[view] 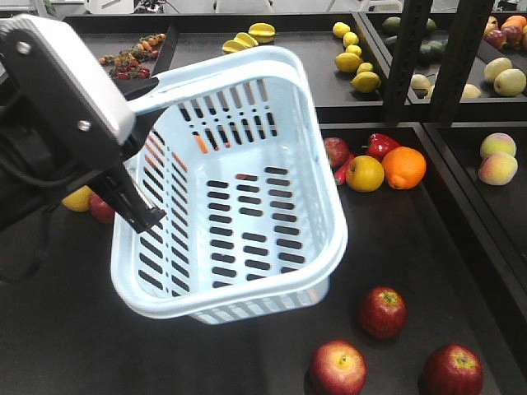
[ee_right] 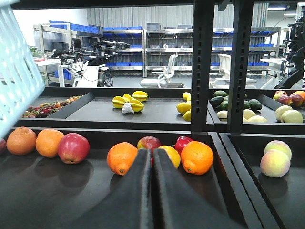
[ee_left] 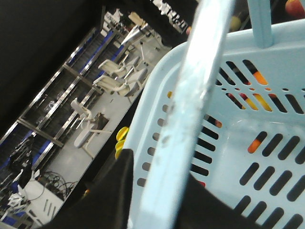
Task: Pick three apples into basket with both arms
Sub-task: 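Lower the light-blue basket onto the table with the left gripper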
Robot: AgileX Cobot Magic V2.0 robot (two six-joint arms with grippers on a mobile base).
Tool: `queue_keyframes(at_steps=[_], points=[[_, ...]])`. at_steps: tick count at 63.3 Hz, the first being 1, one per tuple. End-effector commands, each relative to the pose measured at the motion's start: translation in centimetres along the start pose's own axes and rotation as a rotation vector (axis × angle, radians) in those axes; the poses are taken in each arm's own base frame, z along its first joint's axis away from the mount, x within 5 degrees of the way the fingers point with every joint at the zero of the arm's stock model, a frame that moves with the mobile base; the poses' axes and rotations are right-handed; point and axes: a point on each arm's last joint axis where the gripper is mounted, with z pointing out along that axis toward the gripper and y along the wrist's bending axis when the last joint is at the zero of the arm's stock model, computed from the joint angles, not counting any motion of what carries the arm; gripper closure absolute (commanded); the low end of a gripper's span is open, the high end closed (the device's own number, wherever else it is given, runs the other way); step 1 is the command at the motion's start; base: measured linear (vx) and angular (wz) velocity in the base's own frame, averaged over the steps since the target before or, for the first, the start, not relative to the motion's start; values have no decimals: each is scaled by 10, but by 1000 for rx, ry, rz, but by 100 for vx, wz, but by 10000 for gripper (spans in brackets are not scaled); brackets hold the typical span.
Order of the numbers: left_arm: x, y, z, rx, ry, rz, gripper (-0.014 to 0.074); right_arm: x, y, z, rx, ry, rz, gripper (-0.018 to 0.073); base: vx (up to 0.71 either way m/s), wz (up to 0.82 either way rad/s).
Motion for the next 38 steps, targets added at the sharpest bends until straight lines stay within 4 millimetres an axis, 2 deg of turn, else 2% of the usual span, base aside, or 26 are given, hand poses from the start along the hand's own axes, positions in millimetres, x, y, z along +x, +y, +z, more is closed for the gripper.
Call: queue_keyframes(at_steps=[1, 22, 38], points=[[-1, 7, 8, -60, 31, 48, 603, -3, 0, -1, -2, -70, -14, 568, 0, 0], [45, -26, 60, 106, 180, 87, 603, -3, 0, -1, -2, -70, -14, 568, 0, 0], [76, -42, 79, 253, 226, 135, 603, -3, 0, -1, -2, -70, -14, 568, 0, 0]])
